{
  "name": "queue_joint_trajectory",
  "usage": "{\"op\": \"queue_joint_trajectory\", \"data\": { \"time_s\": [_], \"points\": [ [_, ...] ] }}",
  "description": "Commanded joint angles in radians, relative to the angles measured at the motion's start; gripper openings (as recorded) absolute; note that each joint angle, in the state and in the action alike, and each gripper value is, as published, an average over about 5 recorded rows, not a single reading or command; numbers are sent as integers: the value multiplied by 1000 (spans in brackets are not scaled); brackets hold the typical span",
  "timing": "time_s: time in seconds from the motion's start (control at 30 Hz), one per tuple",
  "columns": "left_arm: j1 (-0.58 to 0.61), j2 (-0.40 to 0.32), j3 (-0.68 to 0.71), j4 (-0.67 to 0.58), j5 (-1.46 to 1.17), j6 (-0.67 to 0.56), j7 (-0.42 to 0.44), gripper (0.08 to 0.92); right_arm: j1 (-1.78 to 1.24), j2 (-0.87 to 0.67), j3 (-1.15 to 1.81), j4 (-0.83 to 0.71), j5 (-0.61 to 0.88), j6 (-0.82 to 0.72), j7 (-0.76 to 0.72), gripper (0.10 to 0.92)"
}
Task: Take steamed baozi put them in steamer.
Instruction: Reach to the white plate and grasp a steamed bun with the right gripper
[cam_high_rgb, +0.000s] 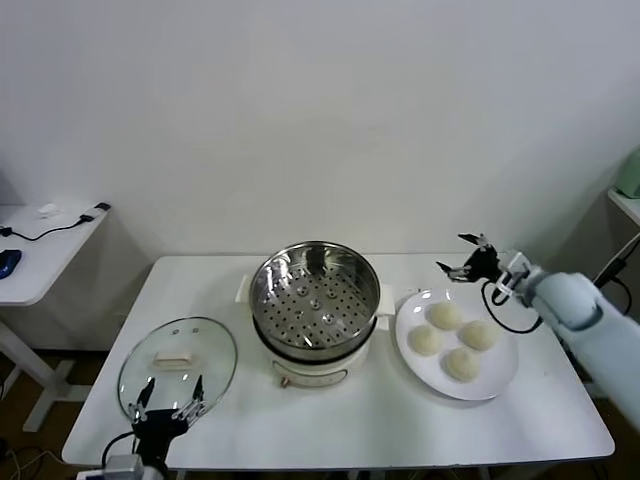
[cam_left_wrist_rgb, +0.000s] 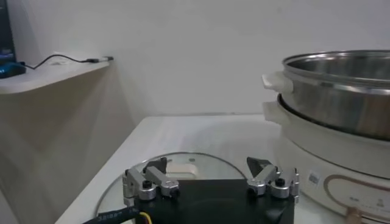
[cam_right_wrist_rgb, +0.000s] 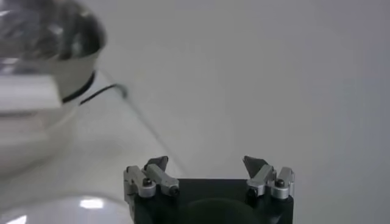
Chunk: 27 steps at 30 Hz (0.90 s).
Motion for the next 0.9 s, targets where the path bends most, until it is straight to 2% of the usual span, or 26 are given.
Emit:
{"op": "queue_joint_trajectory", "data": {
  "time_s": [0.03, 0.17, 0.33, 0.63, 0.9],
  "points": [
    [0, 1, 1, -1, 0, 1, 0, 823, 414, -134, -481, -125, -83, 56, -367, 823],
    [-1, 4, 5, 3, 1, 1, -1, 823, 573, -77, -695, -156, -75, 63, -419, 823],
    [-6, 0, 7, 11, 2, 1, -2, 823, 659, 69, -847, -263, -64, 47, -415, 823],
    [-13, -7, 1, 15, 1, 0, -3, 823, 582, 256, -844, -418, -6, 22, -383, 823],
    [-20, -11, 1, 17, 3, 4, 0, 823, 491, 346, -776, -516, -10, 21, -368, 823]
  ]
}}
